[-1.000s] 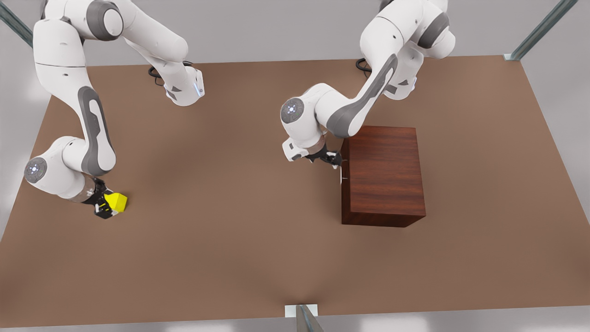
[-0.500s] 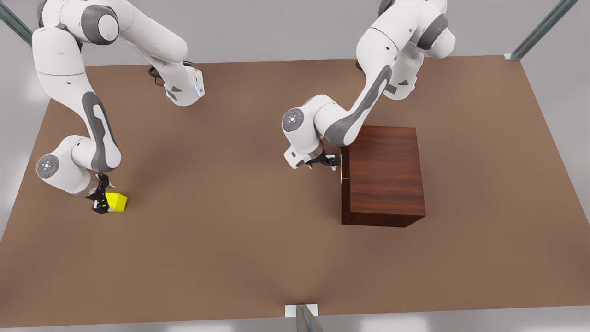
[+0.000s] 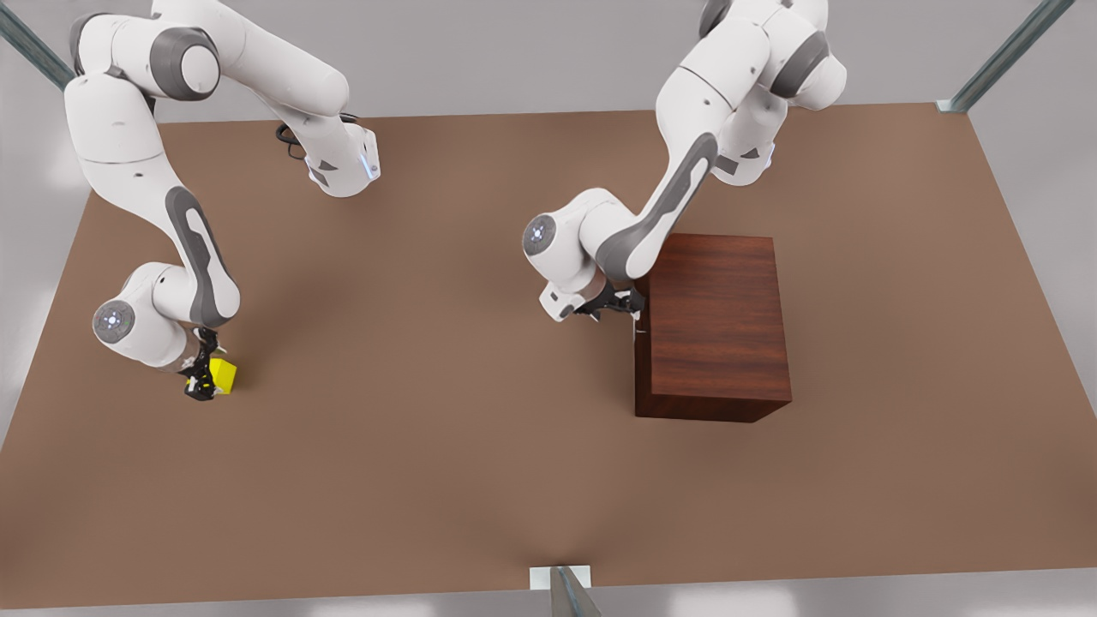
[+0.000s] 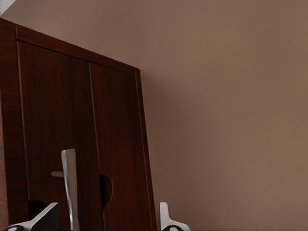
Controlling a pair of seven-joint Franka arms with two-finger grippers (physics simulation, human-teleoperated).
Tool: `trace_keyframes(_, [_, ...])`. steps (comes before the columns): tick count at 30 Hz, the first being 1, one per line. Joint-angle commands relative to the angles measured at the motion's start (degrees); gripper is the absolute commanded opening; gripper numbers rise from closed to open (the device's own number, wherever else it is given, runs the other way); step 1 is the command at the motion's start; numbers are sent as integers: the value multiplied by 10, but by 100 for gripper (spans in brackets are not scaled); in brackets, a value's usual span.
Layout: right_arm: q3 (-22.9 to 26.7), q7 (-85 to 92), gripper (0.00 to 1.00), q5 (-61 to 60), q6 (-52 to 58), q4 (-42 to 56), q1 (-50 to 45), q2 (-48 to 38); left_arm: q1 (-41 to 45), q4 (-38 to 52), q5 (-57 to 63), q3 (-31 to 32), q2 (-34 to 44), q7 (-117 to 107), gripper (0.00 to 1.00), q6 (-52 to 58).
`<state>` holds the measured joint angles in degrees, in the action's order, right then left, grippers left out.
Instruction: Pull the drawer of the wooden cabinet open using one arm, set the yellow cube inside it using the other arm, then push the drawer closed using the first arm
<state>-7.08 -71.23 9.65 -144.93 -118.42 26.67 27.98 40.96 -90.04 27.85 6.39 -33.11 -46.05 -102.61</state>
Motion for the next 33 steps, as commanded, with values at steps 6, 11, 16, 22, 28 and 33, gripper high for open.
trace_keyframes(6, [3, -59, 100, 19, -3, 13, 0, 16, 1, 2, 9, 0, -14, -79, 100, -14])
trace_keyframes(11, [8, -59, 100, 28, -18, 20, 0, 29, 15, 11, -2, 3, -18, -112, 100, -27])
trace_keyframes(16, [9, -84, 81, 34, -19, 22, 4, 32, 29, 19, -9, 3, -18, -121, 100, -38])
trace_keyframes(22, [10, -94, 62, 35, -18, 23, 6, 23, 35, 20, -19, 4, -18, -113, 100, -64])
trace_keyframes(28, [8, -106, 61, 32, -6, 23, -1, -7, 47, 29, -19, 5, -18, -113, 100, -64])
trace_keyframes(33, [-24, -108, 62, 13, 47, 35, -2, -36, 51, 33, -20, 5, -26, -120, 100, -75])
